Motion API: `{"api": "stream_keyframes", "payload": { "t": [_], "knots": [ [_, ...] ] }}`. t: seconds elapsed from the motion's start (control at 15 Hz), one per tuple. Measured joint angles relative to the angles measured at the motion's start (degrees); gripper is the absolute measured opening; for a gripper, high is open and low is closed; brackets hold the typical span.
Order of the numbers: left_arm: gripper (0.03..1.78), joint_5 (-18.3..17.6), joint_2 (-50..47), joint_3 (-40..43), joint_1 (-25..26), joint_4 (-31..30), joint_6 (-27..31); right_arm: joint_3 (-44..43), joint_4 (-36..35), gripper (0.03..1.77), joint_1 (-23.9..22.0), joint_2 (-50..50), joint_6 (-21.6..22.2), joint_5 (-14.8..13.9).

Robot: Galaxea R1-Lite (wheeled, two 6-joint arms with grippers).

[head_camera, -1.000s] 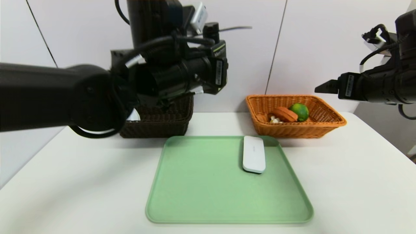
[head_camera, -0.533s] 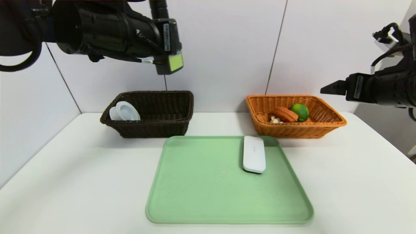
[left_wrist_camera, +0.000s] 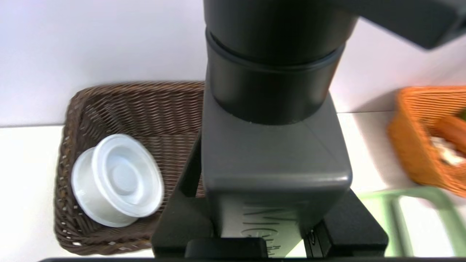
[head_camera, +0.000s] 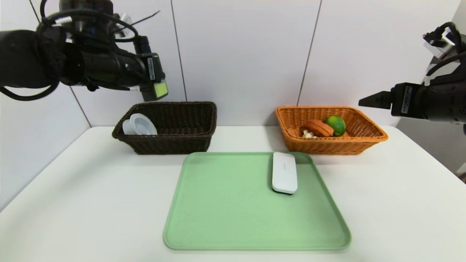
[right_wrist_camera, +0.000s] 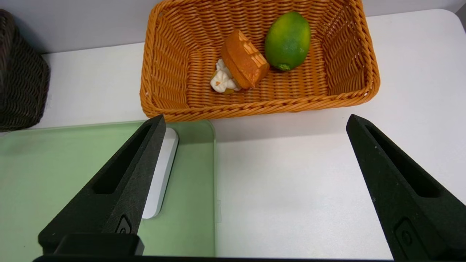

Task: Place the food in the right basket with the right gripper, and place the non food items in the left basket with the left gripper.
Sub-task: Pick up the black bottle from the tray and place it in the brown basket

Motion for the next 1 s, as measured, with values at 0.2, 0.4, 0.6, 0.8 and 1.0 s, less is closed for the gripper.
{"api": "stream_keyframes", "payload": {
  "t": [0.2, 0.4, 0.6, 0.8, 1.0],
  "knots": [
    [0.61, 0.0, 4.3, 2.6, 2.7, -5.5, 0.1, 0.2, 0.1, 1.71, 0.5, -0.1, 0.0, 0.0],
    [0.61, 0.1, 9.6, 2.9, 3.6, -7.7, 0.1, 0.8, 0.0, 1.71, 0.5, -0.1, 0.0, -0.1],
    [0.61, 0.3, 14.5, 2.6, 3.8, -9.9, 0.1, 1.1, 0.1, 1.71, 0.5, -0.1, 0.0, -0.1],
    [0.61, 0.3, 17.9, 2.1, 3.9, -11.3, 0.4, 1.6, 0.0, 1.71, 0.5, -0.1, 0.0, -0.1],
    [0.91, 0.4, 19.2, 2.0, 4.0, -11.5, 0.2, 1.6, 0.0, 1.71, 0.5, -0.1, 0.0, -0.1]
  ]
}}
